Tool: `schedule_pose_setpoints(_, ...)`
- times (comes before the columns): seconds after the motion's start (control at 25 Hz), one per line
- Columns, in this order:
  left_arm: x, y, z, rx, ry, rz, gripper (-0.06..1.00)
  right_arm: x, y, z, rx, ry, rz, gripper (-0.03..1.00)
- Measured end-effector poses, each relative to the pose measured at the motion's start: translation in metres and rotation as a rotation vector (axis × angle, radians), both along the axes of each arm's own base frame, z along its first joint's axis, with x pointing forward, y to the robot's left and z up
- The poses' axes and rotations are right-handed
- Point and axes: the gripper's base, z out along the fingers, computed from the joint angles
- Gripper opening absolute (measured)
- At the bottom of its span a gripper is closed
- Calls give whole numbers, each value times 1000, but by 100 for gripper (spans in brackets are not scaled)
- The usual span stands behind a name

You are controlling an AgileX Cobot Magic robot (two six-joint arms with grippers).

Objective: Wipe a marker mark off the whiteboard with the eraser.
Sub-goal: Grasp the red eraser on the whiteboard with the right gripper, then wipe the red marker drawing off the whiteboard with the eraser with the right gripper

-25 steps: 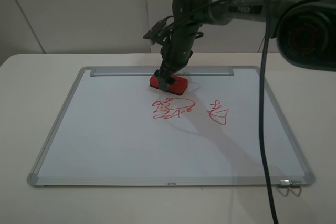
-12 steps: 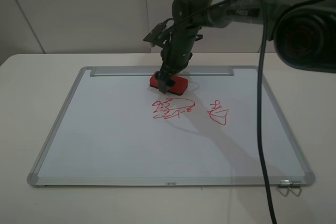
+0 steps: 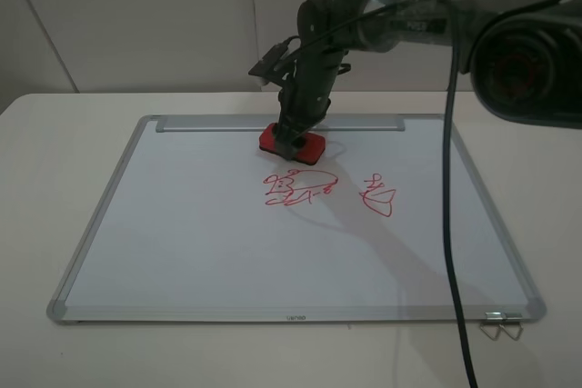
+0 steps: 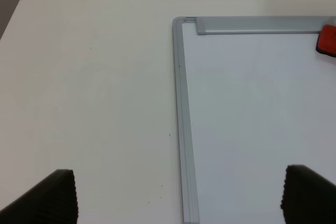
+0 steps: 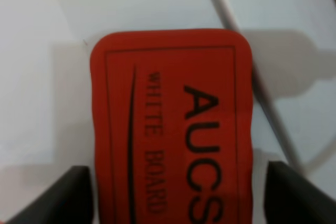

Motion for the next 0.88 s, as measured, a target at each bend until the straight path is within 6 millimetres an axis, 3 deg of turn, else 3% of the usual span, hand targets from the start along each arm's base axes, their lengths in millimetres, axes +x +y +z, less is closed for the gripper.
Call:
schedule_pose_setpoints(0.04, 0, 0, 0, 0, 0, 0, 77, 0, 0, 0, 0, 0, 0, 48)
schedule_pose_setpoints(0.64, 0, 0, 0, 0, 0, 0, 77, 0, 0, 2, 1, -3, 0, 49)
schedule_pose_setpoints(0.88, 0, 0, 0, 0, 0, 0, 77, -3, -1, 30, 25, -13, -55, 49)
